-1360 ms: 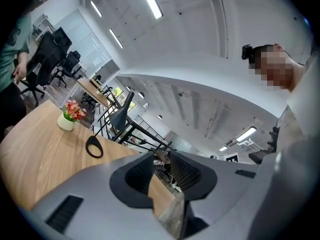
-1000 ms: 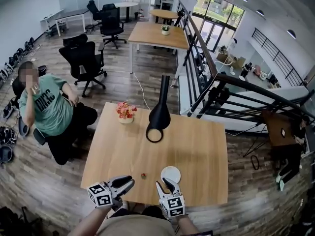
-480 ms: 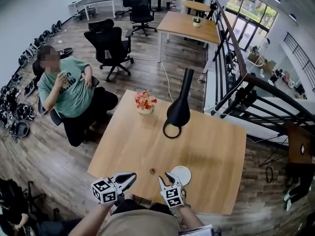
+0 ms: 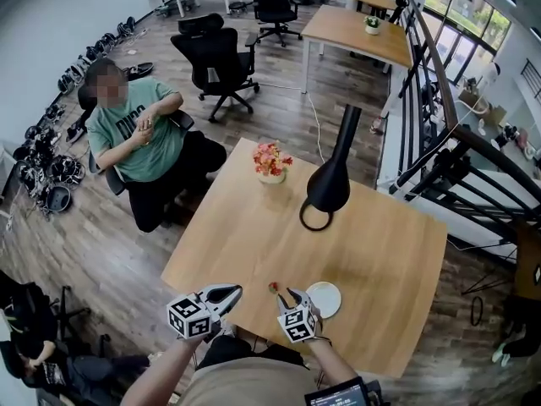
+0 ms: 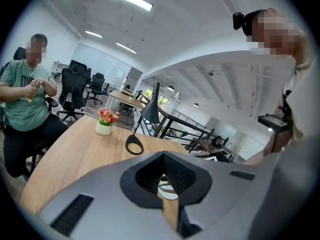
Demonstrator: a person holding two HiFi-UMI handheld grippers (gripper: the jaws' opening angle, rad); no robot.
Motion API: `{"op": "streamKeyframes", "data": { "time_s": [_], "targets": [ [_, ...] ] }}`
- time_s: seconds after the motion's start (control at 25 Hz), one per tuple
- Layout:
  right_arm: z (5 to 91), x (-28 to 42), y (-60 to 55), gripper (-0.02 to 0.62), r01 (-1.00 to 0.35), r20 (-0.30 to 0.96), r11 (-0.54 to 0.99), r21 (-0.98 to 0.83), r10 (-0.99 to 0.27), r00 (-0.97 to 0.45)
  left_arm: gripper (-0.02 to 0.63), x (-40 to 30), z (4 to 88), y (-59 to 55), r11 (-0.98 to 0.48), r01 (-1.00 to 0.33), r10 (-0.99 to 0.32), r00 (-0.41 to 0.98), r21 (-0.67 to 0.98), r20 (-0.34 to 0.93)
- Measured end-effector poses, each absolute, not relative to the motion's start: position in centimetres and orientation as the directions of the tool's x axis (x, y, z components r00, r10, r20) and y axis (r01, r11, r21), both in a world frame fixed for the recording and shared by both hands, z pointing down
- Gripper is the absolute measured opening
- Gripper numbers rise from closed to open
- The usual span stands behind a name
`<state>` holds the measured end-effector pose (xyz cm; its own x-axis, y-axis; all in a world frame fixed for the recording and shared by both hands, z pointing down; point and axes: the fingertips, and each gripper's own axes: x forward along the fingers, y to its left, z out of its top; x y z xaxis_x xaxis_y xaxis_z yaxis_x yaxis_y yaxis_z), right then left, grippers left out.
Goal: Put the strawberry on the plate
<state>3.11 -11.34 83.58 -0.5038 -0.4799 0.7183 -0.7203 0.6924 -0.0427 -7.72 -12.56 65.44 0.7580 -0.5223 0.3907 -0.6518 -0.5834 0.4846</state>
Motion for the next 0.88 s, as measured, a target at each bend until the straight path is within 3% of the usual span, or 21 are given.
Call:
{"op": "streamKeyframes", "data": {
  "time_s": [0.88],
  "targets": [
    [97.1, -0.8, -12.1, 0.124, -0.525, 0.847, 0.849, -0.06, -0.236, -0.477, 0.003, -7.0, 67.4, -13.8, -0.594, -0.633, -0.432, 0.771, 0.496, 0.467]
  ]
}}
